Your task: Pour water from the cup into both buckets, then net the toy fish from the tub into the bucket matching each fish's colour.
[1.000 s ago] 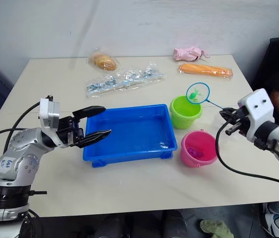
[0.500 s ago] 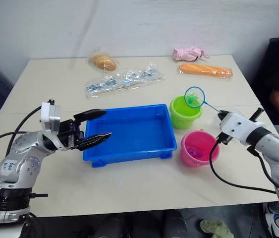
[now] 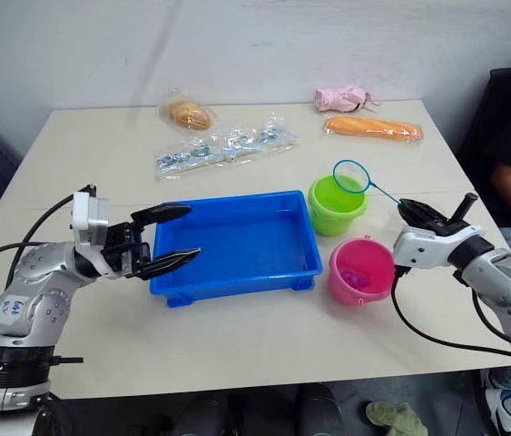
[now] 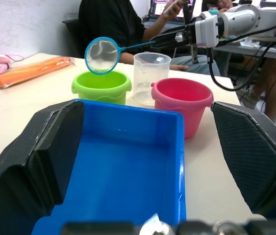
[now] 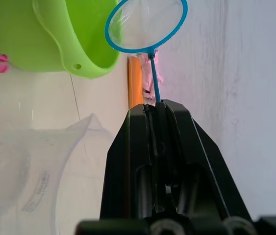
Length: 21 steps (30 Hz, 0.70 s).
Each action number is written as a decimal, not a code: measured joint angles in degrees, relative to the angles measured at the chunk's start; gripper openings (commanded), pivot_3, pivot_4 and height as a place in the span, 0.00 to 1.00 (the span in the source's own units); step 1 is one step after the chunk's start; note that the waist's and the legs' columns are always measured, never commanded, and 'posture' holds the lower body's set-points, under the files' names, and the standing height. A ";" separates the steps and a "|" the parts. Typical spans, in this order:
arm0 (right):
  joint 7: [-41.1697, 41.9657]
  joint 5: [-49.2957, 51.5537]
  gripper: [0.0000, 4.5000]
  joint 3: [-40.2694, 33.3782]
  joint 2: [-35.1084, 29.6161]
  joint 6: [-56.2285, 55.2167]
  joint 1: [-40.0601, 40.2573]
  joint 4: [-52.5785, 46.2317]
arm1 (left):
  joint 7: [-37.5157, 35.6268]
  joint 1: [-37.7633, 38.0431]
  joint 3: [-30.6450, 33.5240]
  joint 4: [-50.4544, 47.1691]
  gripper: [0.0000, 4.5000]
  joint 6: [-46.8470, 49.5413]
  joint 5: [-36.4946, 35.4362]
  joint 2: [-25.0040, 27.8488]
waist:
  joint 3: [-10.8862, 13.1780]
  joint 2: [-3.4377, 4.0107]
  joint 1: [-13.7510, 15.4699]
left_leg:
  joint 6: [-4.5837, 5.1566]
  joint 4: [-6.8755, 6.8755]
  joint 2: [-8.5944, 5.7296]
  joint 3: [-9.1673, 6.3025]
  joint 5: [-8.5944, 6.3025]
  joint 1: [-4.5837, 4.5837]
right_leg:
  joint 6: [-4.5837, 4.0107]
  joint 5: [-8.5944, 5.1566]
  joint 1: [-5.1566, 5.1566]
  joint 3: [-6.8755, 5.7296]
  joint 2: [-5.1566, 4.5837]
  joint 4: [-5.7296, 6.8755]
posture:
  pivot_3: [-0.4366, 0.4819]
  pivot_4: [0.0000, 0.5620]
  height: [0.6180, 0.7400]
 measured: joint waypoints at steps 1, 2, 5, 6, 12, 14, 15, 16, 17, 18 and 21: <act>-0.02 0.78 0.00 -0.03 0.19 -0.21 -0.06 0.25 | -0.37 0.00 0.43 0.55 0.99 -0.20 0.04 0.43 | 0.00 0.00 0.02 | 0.01 0.00 0.00 0.00 0.01 0.00 | 0.00 0.00 0.00 0.00 -0.01 0.00 | 0.48 0.27 1.00; 0.11 2.55 0.00 -0.26 0.92 -0.03 -0.22 0.41 | -0.94 0.00 0.65 0.74 0.99 -0.34 0.04 0.97 | 0.00 0.00 0.01 | 0.01 0.00 0.01 -0.01 0.01 0.00 | 0.00 0.00 0.01 -0.01 0.00 0.00 | 0.48 0.27 1.00; 3.57 12.45 0.00 -1.11 4.05 2.02 -0.97 -0.39 | -3.00 0.01 1.40 1.23 0.99 -0.67 -0.09 2.58 | 0.00 0.00 -0.03 | 0.02 0.00 0.00 -0.02 0.01 0.00 | 0.00 0.00 0.02 -0.01 0.00 0.01 | 0.48 0.27 1.00; 6.68 18.50 0.00 -1.25 4.93 4.35 -0.93 -2.07 | -3.77 0.24 1.93 1.49 0.99 -0.82 -0.29 2.97 | 0.00 0.00 -0.02 | 0.02 0.00 0.01 -0.03 0.02 0.00 | 0.00 0.00 0.02 -0.01 0.00 0.01 | 0.48 0.27 1.00; 24.81 57.86 0.00 -2.28 3.49 30.33 3.71 -24.27 | -5.16 2.09 7.87 2.14 0.99 -0.19 -4.31 4.04 | 0.02 0.03 0.23 | 0.08 0.03 0.04 -0.23 -0.01 -0.01 | -0.01 0.00 0.12 -0.10 -0.03 0.00 | 0.48 0.27 1.00; 27.86 65.36 0.00 -2.33 0.85 38.04 6.44 -30.84 | -5.76 4.32 9.68 0.57 0.99 1.13 -5.53 6.02 | 0.02 0.03 0.29 | 0.13 0.03 0.01 -0.26 -0.04 0.01 | -0.01 0.00 0.19 -0.12 -0.08 -0.04 | 0.48 0.27 1.00; 28.95 68.74 0.00 -2.32 -0.11 41.93 7.47 -34.11 | -6.43 5.94 10.29 -0.91 0.99 2.11 -6.33 7.23 | 0.02 0.02 0.25 | 0.16 0.04 0.00 -0.27 -0.06 0.02 | -0.01 0.00 0.21 -0.11 -0.10 -0.07 | 0.48 0.27 1.00; 29.83 70.58 0.00 -2.25 -0.70 44.23 8.06 -36.32 | -6.96 6.87 10.62 -1.97 0.99 2.73 -6.73 7.80 | 0.02 0.02 0.28 | 0.17 0.05 -0.04 -0.28 -0.06 0.05 | -0.01 0.00 0.26 -0.12 -0.15 -0.06 | 0.48 0.27 1.00; 30.71 71.32 0.00 -1.72 -1.10 46.05 8.10 -38.16 | -7.86 8.45 10.97 -3.30 0.99 3.10 -7.13 8.78 | 0.02 0.02 0.26 | 0.18 0.05 -0.04 -0.29 -0.07 0.08 | -0.01 0.00 0.30 -0.12 -0.14 -0.09 | 0.48 0.27 1.00; 31.88 71.48 0.00 -0.63 -1.60 47.43 8.25 -40.20 | -9.10 10.75 11.58 -4.64 0.99 3.24 -7.16 9.94 | 0.01 0.01 0.16 | 0.17 0.04 -0.03 -0.29 -0.08 0.12 | -0.01 0.00 0.34 -0.12 -0.14 -0.12 | 0.48 0.27 1.00; 34.91 69.20 0.00 4.42 -1.40 48.68 8.21 -42.93 | -13.07 16.59 12.39 -6.47 0.99 1.49 -5.84 12.78 | -0.02 -0.03 0.07 | 0.13 0.00 -0.01 -0.30 -0.11 0.17 | -0.04 -0.02 0.35 -0.14 -0.10 -0.15 | 0.48 0.27 1.00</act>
